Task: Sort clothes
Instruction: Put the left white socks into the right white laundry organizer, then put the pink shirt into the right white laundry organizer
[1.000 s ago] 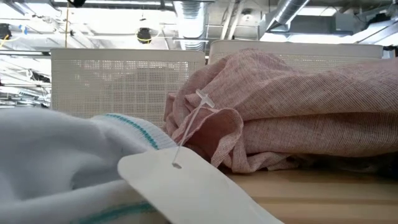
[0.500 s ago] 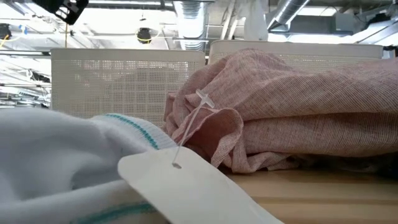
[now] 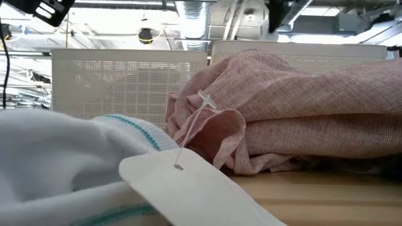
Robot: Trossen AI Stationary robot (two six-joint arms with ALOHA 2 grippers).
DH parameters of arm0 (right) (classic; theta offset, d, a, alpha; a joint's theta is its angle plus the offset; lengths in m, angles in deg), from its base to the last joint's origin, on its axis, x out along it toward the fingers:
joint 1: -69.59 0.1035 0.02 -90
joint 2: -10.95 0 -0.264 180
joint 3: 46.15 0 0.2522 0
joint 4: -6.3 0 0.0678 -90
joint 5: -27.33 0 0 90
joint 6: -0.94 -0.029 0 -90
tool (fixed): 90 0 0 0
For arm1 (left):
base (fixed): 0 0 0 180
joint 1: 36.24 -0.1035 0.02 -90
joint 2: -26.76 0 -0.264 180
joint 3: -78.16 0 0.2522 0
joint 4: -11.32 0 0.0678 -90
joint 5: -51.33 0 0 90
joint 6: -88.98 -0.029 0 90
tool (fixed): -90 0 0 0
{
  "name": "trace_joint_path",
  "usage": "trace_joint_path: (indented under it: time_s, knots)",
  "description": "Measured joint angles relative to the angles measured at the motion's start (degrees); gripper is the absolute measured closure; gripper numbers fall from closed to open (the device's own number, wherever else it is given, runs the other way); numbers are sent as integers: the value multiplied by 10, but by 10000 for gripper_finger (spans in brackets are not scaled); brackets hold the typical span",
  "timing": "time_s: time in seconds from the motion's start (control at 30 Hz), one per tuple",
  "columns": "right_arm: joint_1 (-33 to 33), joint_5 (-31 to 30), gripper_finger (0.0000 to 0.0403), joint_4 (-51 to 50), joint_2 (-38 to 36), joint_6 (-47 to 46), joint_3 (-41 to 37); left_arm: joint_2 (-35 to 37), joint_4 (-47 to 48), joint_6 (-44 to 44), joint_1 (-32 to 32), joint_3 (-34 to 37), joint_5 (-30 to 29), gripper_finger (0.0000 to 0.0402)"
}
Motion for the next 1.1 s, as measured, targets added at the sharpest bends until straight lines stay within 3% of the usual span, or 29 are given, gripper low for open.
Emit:
trace_joint_path:
  time_s: [0.17,0.33,0.77,1.1]
  knots:
    - [-25,57,392,6,0,0,-29,-5,-2,6,19,0,-26,180]
    - [-26,64,361,25,0,-3,-38,-5,-2,8,33,0,-44,180]
    - [-14,63,172,38,0,-17,-38,-5,-1,9,39,0,-57,180]
    - [17,58,167,38,0,-19,-38,-5,-1,7,39,0,-60,180]
